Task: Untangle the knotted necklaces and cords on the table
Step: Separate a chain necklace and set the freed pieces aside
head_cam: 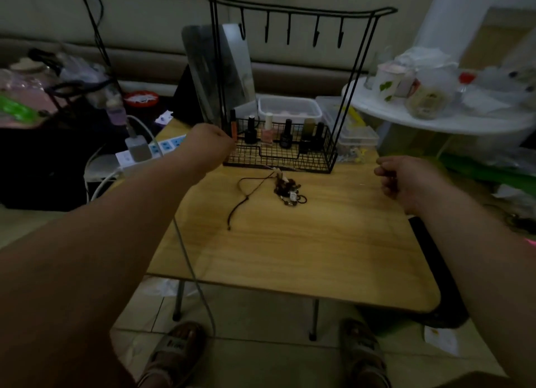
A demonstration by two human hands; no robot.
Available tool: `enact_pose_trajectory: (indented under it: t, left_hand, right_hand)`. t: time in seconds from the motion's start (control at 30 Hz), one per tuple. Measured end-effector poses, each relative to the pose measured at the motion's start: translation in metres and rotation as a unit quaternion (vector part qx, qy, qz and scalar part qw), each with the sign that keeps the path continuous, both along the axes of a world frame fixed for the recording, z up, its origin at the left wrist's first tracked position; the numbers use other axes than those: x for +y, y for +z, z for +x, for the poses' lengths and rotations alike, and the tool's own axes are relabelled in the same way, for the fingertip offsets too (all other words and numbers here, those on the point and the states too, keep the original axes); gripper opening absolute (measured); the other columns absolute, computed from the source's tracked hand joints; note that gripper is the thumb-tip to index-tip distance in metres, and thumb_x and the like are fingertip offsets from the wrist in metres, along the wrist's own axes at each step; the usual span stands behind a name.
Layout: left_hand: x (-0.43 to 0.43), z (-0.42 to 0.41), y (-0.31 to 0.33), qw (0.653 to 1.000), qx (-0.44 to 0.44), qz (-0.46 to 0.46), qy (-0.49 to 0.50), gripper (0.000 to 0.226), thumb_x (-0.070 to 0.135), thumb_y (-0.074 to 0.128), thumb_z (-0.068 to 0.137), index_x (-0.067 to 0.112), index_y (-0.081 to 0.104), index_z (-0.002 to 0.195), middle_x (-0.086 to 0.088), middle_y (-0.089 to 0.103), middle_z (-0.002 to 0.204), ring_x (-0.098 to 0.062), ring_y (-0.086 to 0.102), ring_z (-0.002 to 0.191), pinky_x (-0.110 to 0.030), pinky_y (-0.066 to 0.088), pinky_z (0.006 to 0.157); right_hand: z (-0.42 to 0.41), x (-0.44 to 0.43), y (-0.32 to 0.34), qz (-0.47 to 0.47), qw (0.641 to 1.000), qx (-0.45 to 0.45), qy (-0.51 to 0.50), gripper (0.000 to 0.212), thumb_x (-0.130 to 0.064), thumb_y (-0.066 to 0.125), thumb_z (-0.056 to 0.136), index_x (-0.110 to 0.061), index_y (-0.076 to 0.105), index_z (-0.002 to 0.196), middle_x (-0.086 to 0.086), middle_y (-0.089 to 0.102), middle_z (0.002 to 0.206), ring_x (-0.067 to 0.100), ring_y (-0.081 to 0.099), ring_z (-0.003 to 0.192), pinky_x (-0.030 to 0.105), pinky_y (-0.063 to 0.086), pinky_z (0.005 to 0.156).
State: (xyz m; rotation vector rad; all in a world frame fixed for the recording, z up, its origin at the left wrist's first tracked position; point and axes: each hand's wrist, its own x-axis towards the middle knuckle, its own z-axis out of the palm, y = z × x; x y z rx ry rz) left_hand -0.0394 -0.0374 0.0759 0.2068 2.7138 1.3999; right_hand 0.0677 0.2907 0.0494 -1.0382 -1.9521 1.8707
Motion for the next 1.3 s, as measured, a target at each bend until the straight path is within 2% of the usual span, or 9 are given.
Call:
enact_pose_trajectory:
  t: [0.17, 0.33, 0.43, 0.63, 0.7, 0.83, 1.03, 1.2, 1.3]
  left_hand:
    - [-0.007, 0.003, -0.015, 0.999, -0.029, -0.029, -0.009, 0.014, 0.023, 0.062, 0.101, 0.013, 0.07, 0.096, -0.01, 0.061, 0.082, -0.02, 0.051, 0.067, -0.028, 0.04, 0.056]
    - [-0.007, 0.007, -0.019, 0.992, -0.036, 0.117, 0.017, 0.014, 0.022, 0.06, 0.103, 0.016, 0.072, 0.103, -0.005, 0.057, 0.081, -0.017, 0.047, 0.067, -0.03, 0.04, 0.057]
    - [0.006, 0.013, -0.026, 0.998, 0.001, 0.052, -0.034, 0.016, 0.025, 0.059, 0.104, 0.022, 0.075, 0.104, 0.005, 0.064, 0.092, -0.011, 0.056, 0.076, -0.027, 0.045, 0.063]
    - [0.047, 0.014, -0.048, 0.963, 0.059, -0.197, -0.176, 0.051, 0.024, 0.06, 0.098, 0.032, 0.053, 0.148, 0.001, 0.057, 0.149, -0.022, 0.061, 0.122, -0.032, 0.053, 0.089]
    - [0.055, 0.011, -0.05, 0.942, 0.092, -0.266, -0.184, 0.048, 0.032, 0.059, 0.098, 0.037, 0.054, 0.146, 0.001, 0.063, 0.141, -0.024, 0.06, 0.124, -0.038, 0.053, 0.094]
    - [0.058, 0.018, -0.054, 0.912, 0.145, -0.323, -0.207, 0.032, 0.033, 0.057, 0.098, 0.039, 0.06, 0.129, 0.006, 0.069, 0.116, -0.019, 0.062, 0.096, -0.034, 0.047, 0.069]
    - [0.038, 0.057, -0.063, 0.89, 0.182, -0.352, -0.225, 0.048, 0.033, 0.054, 0.101, 0.039, 0.047, 0.149, 0.001, 0.069, 0.128, -0.023, 0.065, 0.109, -0.036, 0.051, 0.079]
    - [0.023, 0.095, -0.064, 0.886, 0.188, -0.349, -0.24, 0.048, 0.037, 0.052, 0.102, 0.04, 0.045, 0.149, 0.001, 0.07, 0.124, -0.023, 0.066, 0.105, -0.033, 0.048, 0.075]
    - [0.015, 0.1, -0.048, 0.927, 0.097, -0.282, -0.23, 0.038, 0.037, 0.057, 0.1, 0.03, 0.051, 0.137, 0.002, 0.066, 0.107, -0.017, 0.064, 0.092, -0.034, 0.052, 0.072]
  right_hand:
    - [0.013, 0.005, -0.01, 0.005, 0.999, -0.045, 0.018, 0.02, -0.011, 0.052, 0.103, -0.01, 0.069, 0.113, 0.004, 0.064, 0.084, 0.01, 0.05, 0.063, 0.024, 0.043, 0.055]
    - [0.029, 0.01, -0.019, -0.027, 1.0, 0.005, 0.005, 0.023, -0.008, 0.05, 0.102, -0.008, 0.068, 0.117, 0.005, 0.061, 0.083, 0.01, 0.045, 0.059, 0.024, 0.036, 0.055]
    - [0.031, -0.003, -0.019, 0.088, 0.994, -0.035, 0.063, 0.029, -0.006, 0.051, 0.1, -0.016, 0.074, 0.115, 0.005, 0.062, 0.09, 0.013, 0.041, 0.06, 0.028, 0.032, 0.054]
    - [-0.014, -0.076, -0.029, 0.365, 0.89, -0.067, 0.266, 0.044, -0.008, 0.053, 0.096, -0.031, 0.067, 0.132, 0.0, 0.062, 0.135, 0.022, 0.063, 0.106, 0.027, 0.044, 0.075]
    - [-0.03, -0.094, -0.033, 0.457, 0.831, -0.086, 0.304, 0.05, -0.016, 0.053, 0.097, -0.034, 0.057, 0.143, 0.0, 0.063, 0.139, 0.025, 0.061, 0.118, 0.033, 0.049, 0.086]
    - [-0.034, -0.115, -0.033, 0.596, 0.729, -0.081, 0.328, 0.045, -0.024, 0.047, 0.099, -0.037, 0.055, 0.142, 0.002, 0.067, 0.129, 0.029, 0.063, 0.113, 0.037, 0.048, 0.081]
    - [0.018, -0.125, -0.043, 0.647, 0.675, -0.081, 0.346, 0.053, -0.029, 0.044, 0.103, -0.039, 0.035, 0.155, 0.006, 0.058, 0.133, 0.028, 0.065, 0.108, 0.037, 0.047, 0.074]
    - [0.059, -0.133, -0.042, 0.643, 0.672, -0.069, 0.361, 0.052, -0.03, 0.041, 0.105, -0.04, 0.033, 0.155, 0.002, 0.059, 0.134, 0.024, 0.065, 0.106, 0.037, 0.052, 0.079]
    - [0.067, -0.129, -0.024, 0.515, 0.79, -0.069, 0.325, 0.043, -0.024, 0.045, 0.105, -0.034, 0.05, 0.146, -0.004, 0.062, 0.131, 0.017, 0.061, 0.111, 0.036, 0.051, 0.089]
